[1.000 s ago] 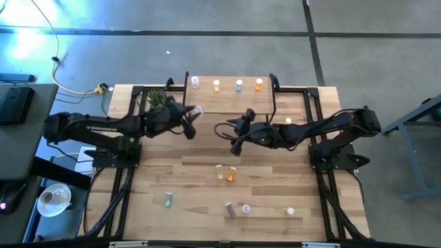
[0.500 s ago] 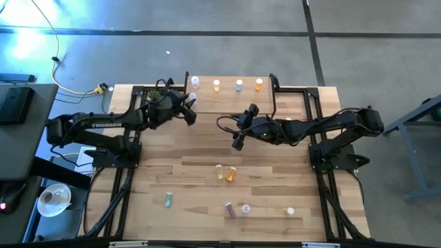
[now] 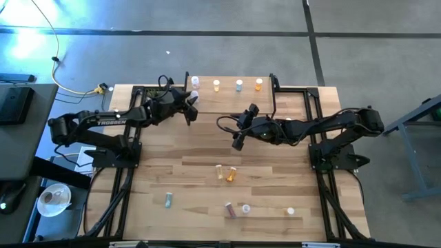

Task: Pick and place medicine bottles onto shelf by color
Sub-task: Put the transparent pill bottle aligned with the other transparent pill bottle on the shelf

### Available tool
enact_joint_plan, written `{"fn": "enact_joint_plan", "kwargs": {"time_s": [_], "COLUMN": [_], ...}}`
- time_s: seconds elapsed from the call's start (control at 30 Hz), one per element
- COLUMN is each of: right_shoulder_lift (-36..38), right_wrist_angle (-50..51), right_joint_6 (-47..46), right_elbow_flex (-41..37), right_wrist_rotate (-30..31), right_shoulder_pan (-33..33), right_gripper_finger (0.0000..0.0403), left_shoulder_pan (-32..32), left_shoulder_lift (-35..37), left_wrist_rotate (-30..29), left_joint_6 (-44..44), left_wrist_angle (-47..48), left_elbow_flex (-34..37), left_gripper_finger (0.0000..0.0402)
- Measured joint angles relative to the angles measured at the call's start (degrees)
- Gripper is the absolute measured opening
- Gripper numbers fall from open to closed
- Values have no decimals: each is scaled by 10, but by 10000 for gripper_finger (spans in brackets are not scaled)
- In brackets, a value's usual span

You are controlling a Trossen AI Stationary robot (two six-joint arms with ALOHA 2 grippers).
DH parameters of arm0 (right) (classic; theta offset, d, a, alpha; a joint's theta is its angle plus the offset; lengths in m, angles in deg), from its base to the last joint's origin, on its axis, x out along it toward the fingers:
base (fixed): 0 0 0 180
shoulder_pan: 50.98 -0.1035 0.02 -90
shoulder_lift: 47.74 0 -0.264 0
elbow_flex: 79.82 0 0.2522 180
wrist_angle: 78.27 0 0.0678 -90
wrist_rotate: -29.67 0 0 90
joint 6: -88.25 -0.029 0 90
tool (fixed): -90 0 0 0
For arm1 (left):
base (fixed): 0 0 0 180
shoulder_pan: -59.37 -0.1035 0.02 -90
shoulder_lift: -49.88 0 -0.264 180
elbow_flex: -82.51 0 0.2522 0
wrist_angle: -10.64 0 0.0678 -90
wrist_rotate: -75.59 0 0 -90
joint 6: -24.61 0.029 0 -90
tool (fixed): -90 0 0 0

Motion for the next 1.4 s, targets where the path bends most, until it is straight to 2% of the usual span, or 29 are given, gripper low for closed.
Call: {"fn": "enact_joint_plan", "kwargs": {"time_s": [0.3, 0.6, 1.4], "right_shoulder_lift": [0, 0, 0], "right_wrist_angle": [0, 1, 5], "right_joint_6": [0, 0, -4], "right_elbow_flex": [0, 0, 0], "right_wrist_rotate": [0, 0, 0], "right_shoulder_pan": [0, 0, 0], "right_gripper_finger": [247, 247, 247], "left_shoulder_pan": [-14, -14, -14], "left_shoulder_lift": [-11, -12, -12], "left_wrist_rotate": [12, 10, 15], "left_joint_6": [-2, 0, 0], "left_wrist_angle": [-9, -12, -19], "left_elbow_flex": [-1, 0, 0], "left_gripper_finger": [130, 153, 157]}}
